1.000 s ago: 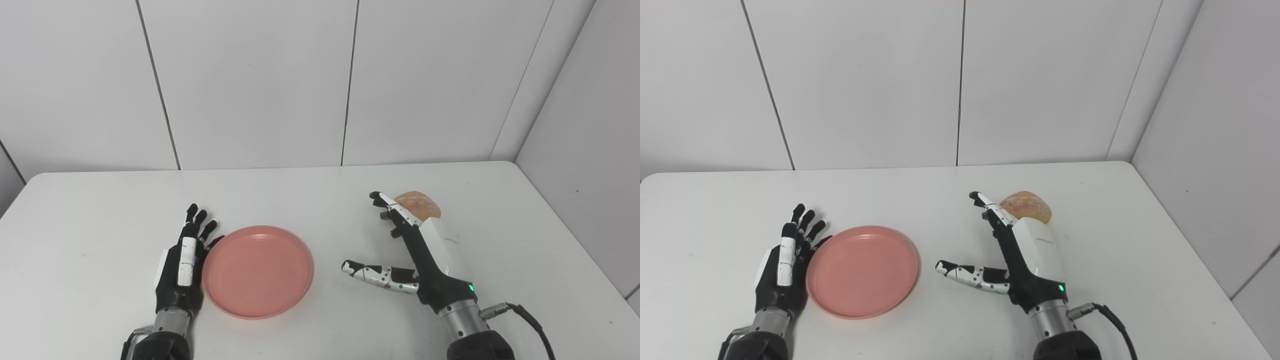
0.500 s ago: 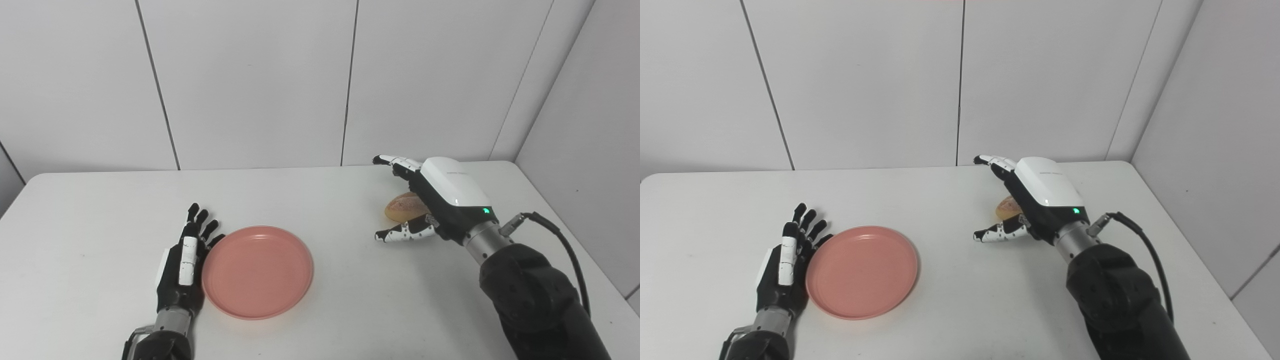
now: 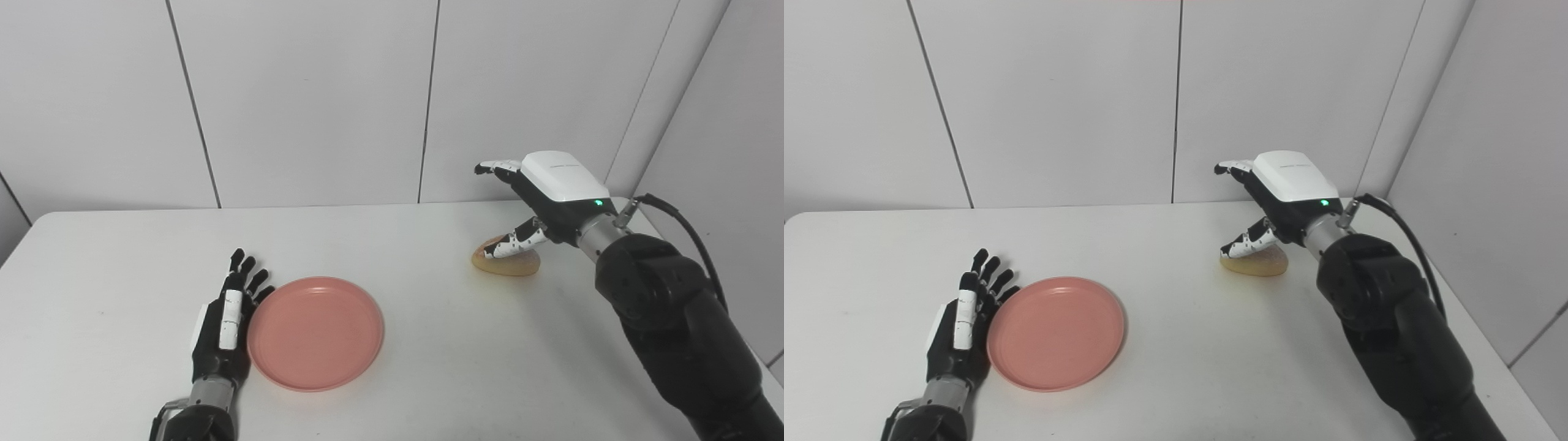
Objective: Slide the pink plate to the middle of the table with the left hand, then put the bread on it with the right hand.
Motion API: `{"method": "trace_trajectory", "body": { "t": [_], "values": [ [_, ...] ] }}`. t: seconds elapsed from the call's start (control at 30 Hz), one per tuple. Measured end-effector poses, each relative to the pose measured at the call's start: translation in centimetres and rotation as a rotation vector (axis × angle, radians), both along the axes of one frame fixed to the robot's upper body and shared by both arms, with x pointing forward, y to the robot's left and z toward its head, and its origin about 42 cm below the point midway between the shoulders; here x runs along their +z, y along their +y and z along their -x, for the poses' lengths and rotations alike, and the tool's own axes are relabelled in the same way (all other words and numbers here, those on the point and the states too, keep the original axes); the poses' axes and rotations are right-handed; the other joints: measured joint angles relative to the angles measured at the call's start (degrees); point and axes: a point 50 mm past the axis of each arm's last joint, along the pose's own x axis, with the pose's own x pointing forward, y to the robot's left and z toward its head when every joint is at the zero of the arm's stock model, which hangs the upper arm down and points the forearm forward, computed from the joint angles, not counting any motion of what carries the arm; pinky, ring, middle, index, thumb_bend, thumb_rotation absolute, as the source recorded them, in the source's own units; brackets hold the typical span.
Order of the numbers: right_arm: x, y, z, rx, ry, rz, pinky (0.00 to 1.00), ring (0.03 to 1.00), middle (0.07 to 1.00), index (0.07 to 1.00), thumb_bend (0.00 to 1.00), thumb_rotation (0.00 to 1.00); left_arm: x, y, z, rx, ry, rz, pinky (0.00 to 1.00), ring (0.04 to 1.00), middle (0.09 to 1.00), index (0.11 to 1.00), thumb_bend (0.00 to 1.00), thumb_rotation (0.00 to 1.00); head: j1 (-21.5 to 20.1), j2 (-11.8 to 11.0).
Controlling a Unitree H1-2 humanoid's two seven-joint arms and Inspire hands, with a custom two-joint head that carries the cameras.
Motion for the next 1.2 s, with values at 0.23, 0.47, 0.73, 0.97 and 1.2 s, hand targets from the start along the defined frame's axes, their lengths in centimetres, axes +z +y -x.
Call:
{"method": "trace_trajectory", "body": {
  "t": [0.23,0.47,0.73,0.97,1.2],
  "values": [
    [-1.9,-0.5,-3.3,-0.009,0.126,0.015,0.65,0.816,0.845,0.781,1.00,0.21,0.0,-0.1,0.1,-0.001,-0.002,0.003,0.88,0.931,0.990,1.000,0.96,0.89,0.3,-0.3],
    [-2.8,-0.9,-5.7,-0.027,0.250,0.063,0.65,0.833,0.867,0.786,1.00,0.22,0.1,-0.3,0.2,-0.002,-0.004,0.010,0.89,0.929,0.990,1.000,0.95,0.89,0.4,-0.4],
    [-3.7,-1.3,-7.4,-0.006,0.358,0.084,0.67,0.825,0.881,0.791,1.00,0.21,0.1,-0.4,0.3,-0.005,-0.003,0.012,0.88,0.922,0.985,1.000,0.95,0.90,0.9,-0.1],
    [-4.2,-1.9,-8.9,-0.029,0.406,0.101,0.69,0.839,0.896,0.801,1.00,0.21,0.1,-0.6,0.5,-0.007,-0.003,0.013,0.88,0.914,0.981,1.000,0.95,0.89,1.1,0.2],
    [-4.3,-2.5,-9.8,-0.036,0.406,0.101,0.69,0.833,0.876,0.787,1.00,0.18,0.0,-0.8,0.7,-0.016,-0.001,0.010,0.85,0.909,0.978,1.000,0.95,0.90,1.6,0.3]
  ]
}}
